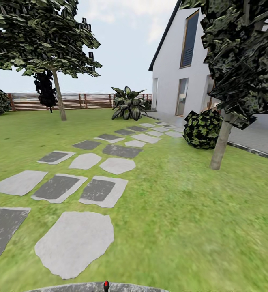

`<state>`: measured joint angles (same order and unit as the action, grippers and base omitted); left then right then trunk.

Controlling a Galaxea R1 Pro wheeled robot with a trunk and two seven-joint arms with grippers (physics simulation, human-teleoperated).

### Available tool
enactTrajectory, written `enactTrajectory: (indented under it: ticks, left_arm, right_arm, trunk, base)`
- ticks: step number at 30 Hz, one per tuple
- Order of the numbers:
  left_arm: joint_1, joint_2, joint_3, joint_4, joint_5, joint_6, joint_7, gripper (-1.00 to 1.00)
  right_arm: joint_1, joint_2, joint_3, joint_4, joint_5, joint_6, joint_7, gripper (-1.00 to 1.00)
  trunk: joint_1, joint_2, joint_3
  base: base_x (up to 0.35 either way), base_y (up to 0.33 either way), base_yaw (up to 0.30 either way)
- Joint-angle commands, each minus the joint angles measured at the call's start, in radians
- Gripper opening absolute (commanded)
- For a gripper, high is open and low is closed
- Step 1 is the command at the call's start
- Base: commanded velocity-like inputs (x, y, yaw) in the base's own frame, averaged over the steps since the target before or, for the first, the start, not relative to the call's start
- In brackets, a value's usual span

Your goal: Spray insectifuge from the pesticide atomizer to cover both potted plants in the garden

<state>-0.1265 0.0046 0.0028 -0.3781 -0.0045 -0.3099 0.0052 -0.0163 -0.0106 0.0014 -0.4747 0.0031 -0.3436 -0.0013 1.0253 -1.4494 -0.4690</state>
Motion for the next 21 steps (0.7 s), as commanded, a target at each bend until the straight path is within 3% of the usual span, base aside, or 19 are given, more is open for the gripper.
enactTrajectory:
  ticks: [1,4,11,17,21]
  left_arm:
    - [-0.004,0.001,0.0,-0.003,0.0,-0.002,0.001,1.0]
    - [-0.031,0.002,0.0,-0.012,0.0,0.004,0.001,1.0]
    - [-0.177,0.002,-0.009,0.0,-0.007,0.013,-0.007,1.0]
    - [-0.282,0.001,-0.01,0.001,-0.045,0.033,-0.011,1.0]
    - [-0.31,0.001,-0.011,0.001,-0.051,0.064,-0.012,1.0]
  right_arm:
    - [-0.001,0.0,0.0,0.001,0.0,-0.003,0.0,1.0]
    - [-0.001,-0.001,-0.001,-0.004,0.0,-0.003,-0.001,1.0]
    - [-0.001,-0.004,-0.003,-0.103,0.001,-0.002,-0.002,1.0]
    - [-0.01,-0.007,-0.006,-0.281,0.001,0.006,-0.004,1.0]
    - [-0.043,-0.007,-0.007,-0.346,0.001,0.01,-0.005,1.0]
  trunk:
    - [0.0,-0.001,-0.001]
    - [0.0,-0.001,-0.001]
    - [0.0,-0.001,-0.001]
    - [0.0,-0.001,-0.001]
    - [0.0,-0.001,-0.001]
  base:
    - [-0.079,-0.048,0.0]
    - [-0.036,-0.022,0.0]
    - [-0.007,-0.004,0.0]
    - [0.0,0.0,0.0]
    - [0.0,0.0,0.0]
